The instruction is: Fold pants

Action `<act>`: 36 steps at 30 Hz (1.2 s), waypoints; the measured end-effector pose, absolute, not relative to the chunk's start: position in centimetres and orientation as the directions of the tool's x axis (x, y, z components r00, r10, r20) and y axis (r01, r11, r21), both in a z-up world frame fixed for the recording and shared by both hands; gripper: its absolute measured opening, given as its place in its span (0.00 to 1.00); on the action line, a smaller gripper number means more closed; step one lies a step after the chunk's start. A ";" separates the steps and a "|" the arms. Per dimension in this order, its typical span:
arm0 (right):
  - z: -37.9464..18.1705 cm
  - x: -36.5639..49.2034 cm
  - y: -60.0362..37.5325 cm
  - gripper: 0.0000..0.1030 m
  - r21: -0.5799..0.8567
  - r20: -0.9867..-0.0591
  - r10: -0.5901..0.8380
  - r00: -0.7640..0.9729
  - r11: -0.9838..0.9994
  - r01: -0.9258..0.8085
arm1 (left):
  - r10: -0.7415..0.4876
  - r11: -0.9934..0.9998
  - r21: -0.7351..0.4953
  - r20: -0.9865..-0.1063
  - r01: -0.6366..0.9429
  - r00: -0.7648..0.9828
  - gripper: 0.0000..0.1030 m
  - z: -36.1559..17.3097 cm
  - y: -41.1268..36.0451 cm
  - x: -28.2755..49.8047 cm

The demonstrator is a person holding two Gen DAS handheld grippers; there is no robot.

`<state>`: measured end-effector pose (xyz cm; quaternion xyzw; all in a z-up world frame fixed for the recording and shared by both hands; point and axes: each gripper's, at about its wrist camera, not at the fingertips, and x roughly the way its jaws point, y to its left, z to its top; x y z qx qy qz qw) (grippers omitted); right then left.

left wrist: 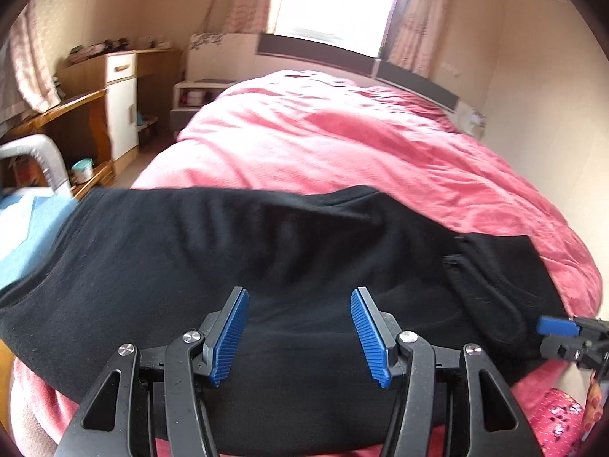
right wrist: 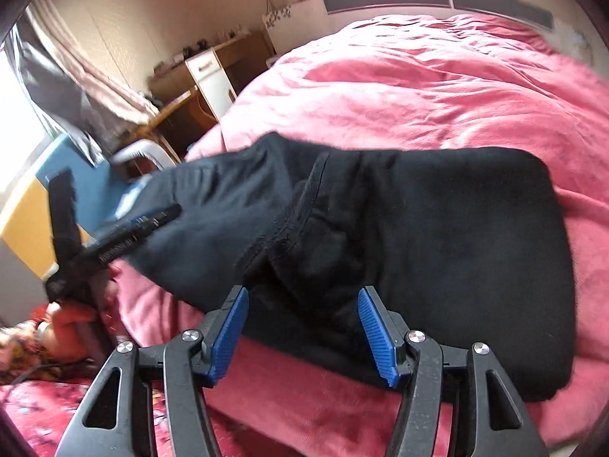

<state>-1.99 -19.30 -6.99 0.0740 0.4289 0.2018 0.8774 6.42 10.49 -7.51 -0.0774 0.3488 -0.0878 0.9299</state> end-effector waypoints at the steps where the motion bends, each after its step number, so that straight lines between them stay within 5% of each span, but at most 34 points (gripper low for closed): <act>1: -6.5 -2.3 -20.0 0.59 0.319 -0.708 0.423 0.566 0.906 -0.278 | -0.252 0.965 -0.225 -0.632 0.138 0.733 0.55 -7.1 9.8 6.3; 7: -4.1 -2.1 -26.3 0.59 0.258 -0.676 0.190 0.712 0.966 -0.013 | -0.442 0.897 -0.313 -0.653 0.313 0.614 0.56 -5.4 4.4 7.0; 12: -5.8 -2.2 -31.6 0.59 0.210 -0.744 -0.041 0.666 0.933 0.292 | -0.561 0.827 -0.447 -0.673 0.339 0.481 0.75 -5.2 0.1 9.3; 19: -8.2 -1.7 -32.6 0.59 0.238 -0.779 -0.021 0.627 0.915 0.327 | -0.539 0.840 -0.443 -0.747 0.313 0.389 0.75 -7.0 -4.1 11.4; 20: -8.4 -1.6 -32.2 0.59 0.217 -0.782 -0.027 0.622 0.925 0.312 | -0.521 0.851 -0.430 -0.764 0.300 0.382 0.63 -7.6 -4.3 11.4; 21: -8.8 -1.4 -32.0 0.59 0.195 -0.786 -0.032 0.617 0.935 0.297 | -0.504 0.861 -0.420 -0.778 0.288 0.374 0.40 -8.2 -4.5 11.6; 24: -9.3 -1.4 -31.1 0.59 0.126 -0.800 -0.059 0.597 0.956 0.264 | -0.503 0.861 -0.416 -0.781 0.293 0.371 0.22 -8.5 -4.5 11.1; 29: -9.0 -1.7 -31.0 0.65 0.106 -0.794 -0.075 0.604 0.960 0.259 | -0.588 0.808 -0.429 -0.636 0.404 0.500 0.19 -3.3 -2.6 8.9; 36: -10.2 -1.0 -29.9 0.66 0.115 -0.821 -0.026 0.570 0.971 0.210 | -0.457 0.887 -0.347 -0.754 0.304 0.472 0.19 -9.4 -0.8 9.6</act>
